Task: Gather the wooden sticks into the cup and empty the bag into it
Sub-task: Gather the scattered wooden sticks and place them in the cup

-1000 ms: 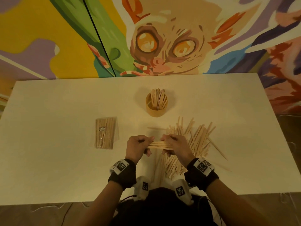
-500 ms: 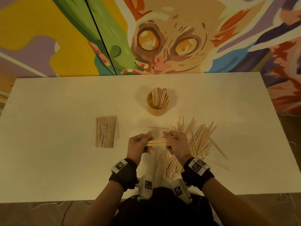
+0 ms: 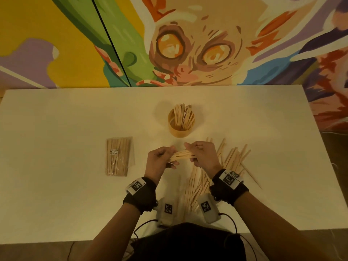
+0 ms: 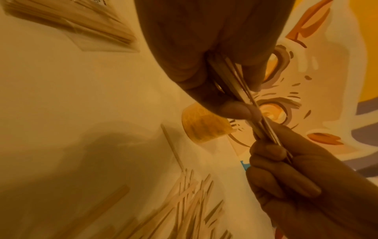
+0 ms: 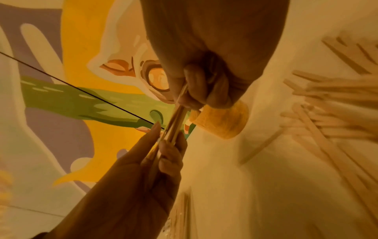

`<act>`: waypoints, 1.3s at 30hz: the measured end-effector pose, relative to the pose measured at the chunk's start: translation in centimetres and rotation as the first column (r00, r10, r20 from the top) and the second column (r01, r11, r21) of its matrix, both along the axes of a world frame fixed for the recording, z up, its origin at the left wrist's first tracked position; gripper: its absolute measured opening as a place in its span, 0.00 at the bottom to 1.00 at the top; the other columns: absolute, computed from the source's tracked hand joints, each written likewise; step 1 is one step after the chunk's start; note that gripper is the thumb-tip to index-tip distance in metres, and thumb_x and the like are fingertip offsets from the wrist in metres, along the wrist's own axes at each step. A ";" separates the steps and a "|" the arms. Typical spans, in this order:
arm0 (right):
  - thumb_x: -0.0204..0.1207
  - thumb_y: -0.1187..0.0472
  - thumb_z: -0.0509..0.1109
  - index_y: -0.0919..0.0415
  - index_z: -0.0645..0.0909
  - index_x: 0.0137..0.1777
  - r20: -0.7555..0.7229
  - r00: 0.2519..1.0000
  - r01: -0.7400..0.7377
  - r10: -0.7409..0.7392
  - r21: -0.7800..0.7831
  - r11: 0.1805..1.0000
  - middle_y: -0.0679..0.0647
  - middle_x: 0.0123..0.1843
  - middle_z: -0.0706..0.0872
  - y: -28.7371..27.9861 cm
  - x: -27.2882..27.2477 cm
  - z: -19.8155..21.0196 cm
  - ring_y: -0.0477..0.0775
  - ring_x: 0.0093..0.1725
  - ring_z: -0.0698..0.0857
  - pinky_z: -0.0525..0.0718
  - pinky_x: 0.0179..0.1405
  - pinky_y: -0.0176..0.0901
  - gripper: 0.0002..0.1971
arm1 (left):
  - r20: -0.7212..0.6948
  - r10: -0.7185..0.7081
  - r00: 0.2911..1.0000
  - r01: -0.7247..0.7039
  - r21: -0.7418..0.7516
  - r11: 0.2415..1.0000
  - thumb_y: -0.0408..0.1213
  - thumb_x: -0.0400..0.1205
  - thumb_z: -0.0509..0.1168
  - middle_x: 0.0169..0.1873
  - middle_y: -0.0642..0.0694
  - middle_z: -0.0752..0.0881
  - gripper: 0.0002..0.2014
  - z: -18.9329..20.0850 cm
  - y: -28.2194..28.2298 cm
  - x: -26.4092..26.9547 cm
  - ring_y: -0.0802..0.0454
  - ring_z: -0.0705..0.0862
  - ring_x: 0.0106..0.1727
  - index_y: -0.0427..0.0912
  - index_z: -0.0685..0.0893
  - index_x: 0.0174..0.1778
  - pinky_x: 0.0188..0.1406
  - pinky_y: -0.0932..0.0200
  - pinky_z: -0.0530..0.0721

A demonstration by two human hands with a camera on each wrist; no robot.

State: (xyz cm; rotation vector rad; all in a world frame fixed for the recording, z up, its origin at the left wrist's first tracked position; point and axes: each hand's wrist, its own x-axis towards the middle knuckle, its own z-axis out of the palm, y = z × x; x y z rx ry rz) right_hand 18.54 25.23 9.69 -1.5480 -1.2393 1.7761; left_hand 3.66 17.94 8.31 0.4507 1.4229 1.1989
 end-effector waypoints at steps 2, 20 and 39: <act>0.78 0.58 0.75 0.74 0.84 0.38 0.020 1.000 -0.022 0.022 0.026 0.999 0.62 0.22 0.78 1.7 -0.1 0.2 0.51 0.18 0.70 0.65 0.16 0.37 0.16 | 0.045 0.023 0.999 -0.022 -0.013 1.000 0.41 0.86 0.62 0.35 0.37 0.89 0.16 0.0 0.9 -0.7 0.48 0.87 0.29 0.29 0.86 0.49 0.28 0.59 0.86; 0.75 0.52 0.76 0.67 0.88 0.41 0.621 0.711 -0.620 0.331 0.332 0.711 0.59 0.34 0.83 16.9 -6.1 2.8 0.56 0.37 0.84 0.77 0.38 0.41 0.16 | 0.040 0.016 0.999 -0.007 -0.230 0.973 0.47 0.89 0.53 0.38 0.40 0.87 0.23 -4.1 -0.4 -4.4 0.46 0.85 0.32 0.30 0.85 0.52 0.29 0.57 0.82; 0.79 0.48 0.70 0.60 0.84 0.50 0.804 0.371 -0.889 0.465 0.163 0.428 0.60 0.56 0.82 15.5 -10.7 2.2 0.59 0.59 0.77 0.69 0.50 0.44 0.14 | -0.622 -0.158 0.767 0.113 -0.112 0.987 0.45 0.71 0.79 0.75 0.47 0.70 0.45 -4.4 5.4 -3.8 0.49 0.78 0.67 0.46 0.61 0.81 0.63 0.50 0.81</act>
